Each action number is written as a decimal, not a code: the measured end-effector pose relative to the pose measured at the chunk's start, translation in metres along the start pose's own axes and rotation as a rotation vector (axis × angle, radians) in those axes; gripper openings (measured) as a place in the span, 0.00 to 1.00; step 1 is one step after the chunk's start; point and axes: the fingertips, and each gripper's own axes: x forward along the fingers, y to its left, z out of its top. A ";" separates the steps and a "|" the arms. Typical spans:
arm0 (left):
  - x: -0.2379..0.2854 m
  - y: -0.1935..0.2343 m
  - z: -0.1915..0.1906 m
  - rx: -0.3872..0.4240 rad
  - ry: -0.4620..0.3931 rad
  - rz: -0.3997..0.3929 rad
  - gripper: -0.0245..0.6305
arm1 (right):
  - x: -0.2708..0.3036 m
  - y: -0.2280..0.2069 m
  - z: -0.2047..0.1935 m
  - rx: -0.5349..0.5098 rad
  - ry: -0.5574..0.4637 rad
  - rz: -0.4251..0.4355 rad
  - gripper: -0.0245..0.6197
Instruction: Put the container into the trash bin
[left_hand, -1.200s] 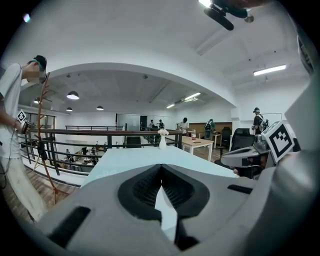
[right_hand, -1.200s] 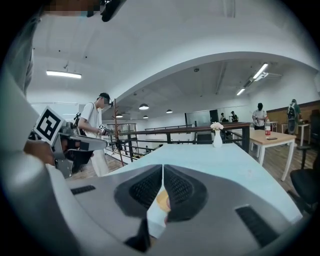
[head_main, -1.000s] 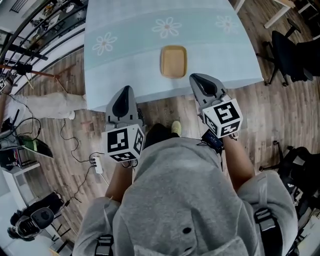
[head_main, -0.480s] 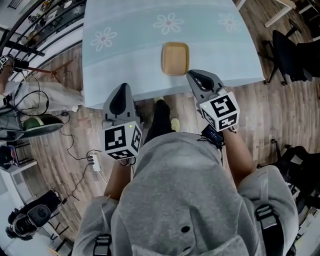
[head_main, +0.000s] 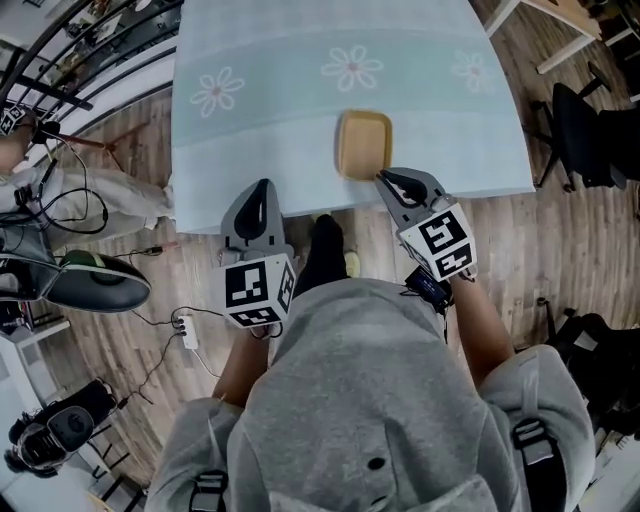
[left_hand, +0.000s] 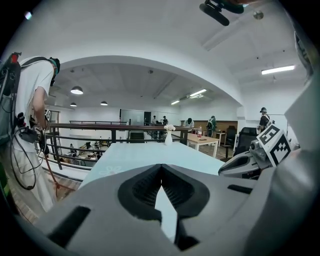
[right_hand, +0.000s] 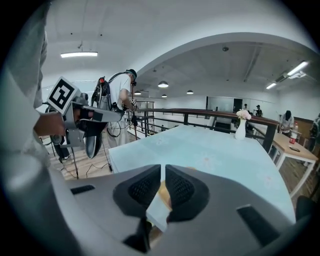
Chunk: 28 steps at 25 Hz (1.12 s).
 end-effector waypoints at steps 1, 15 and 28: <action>0.004 0.001 -0.001 -0.003 0.005 -0.002 0.07 | 0.003 -0.001 -0.001 -0.005 0.011 0.005 0.09; 0.043 0.013 -0.008 -0.018 0.073 -0.005 0.07 | 0.042 -0.004 -0.026 0.113 0.126 0.158 0.17; 0.054 0.031 -0.028 -0.041 0.125 0.010 0.07 | 0.063 0.006 -0.058 0.072 0.263 0.218 0.17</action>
